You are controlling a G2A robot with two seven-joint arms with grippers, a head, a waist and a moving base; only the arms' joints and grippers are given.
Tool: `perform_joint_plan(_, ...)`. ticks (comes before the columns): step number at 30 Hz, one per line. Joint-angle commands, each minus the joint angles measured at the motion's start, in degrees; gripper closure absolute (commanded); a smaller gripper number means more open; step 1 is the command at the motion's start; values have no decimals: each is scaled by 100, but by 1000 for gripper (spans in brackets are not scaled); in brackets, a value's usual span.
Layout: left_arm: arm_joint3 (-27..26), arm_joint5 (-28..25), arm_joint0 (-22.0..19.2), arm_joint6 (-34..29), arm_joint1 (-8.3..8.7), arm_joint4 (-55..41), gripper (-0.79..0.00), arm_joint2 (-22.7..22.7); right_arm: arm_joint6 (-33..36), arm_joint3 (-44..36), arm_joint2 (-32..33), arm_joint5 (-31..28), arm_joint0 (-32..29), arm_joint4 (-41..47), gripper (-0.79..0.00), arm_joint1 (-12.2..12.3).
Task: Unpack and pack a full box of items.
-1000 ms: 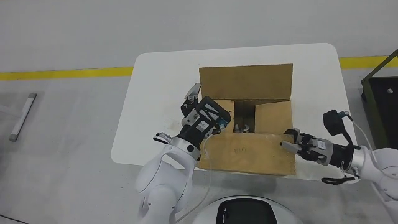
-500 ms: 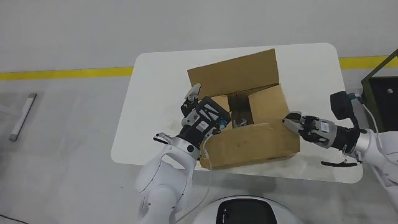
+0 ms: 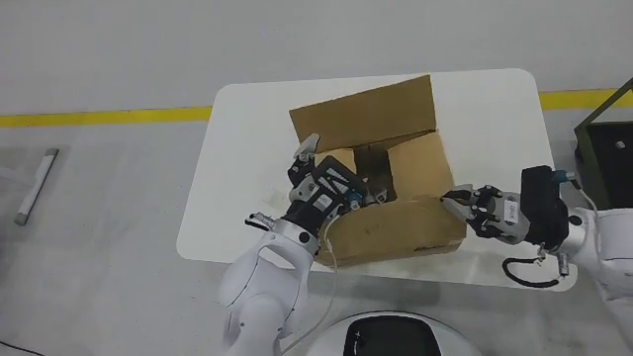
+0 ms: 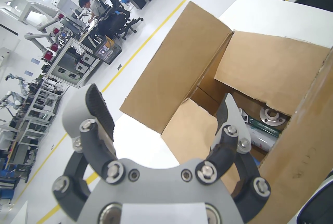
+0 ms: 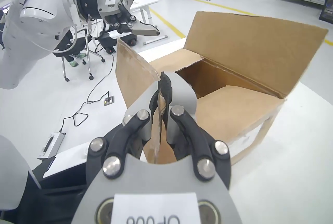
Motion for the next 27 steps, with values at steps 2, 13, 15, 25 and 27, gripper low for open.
perform_joint_plan(2, 93, -145, -85, -100, 4, 57, -785, 64, -372, -11, 70, -53, -150, -180, 0, -15)
perform_joint_plan(13, 184, -96, -370, -184, -12, 149, -785, 214, -783, -52, 82, -37, -392, -438, 0, -32)
perform_joint_plan(15, 174, -91, -372, -203, -10, 150, -785, 213, -783, -52, 82, -37, -392, -438, 0, -32)
perform_joint_plan(25, 57, -53, -288, -228, 8, 158, -785, 156, -1200, -248, 108, 48, -428, -857, 0, -61)
perform_joint_plan(27, 40, -47, -268, -222, 12, 150, -785, 152, -1525, -305, 136, 25, -446, -1156, 0, -81)
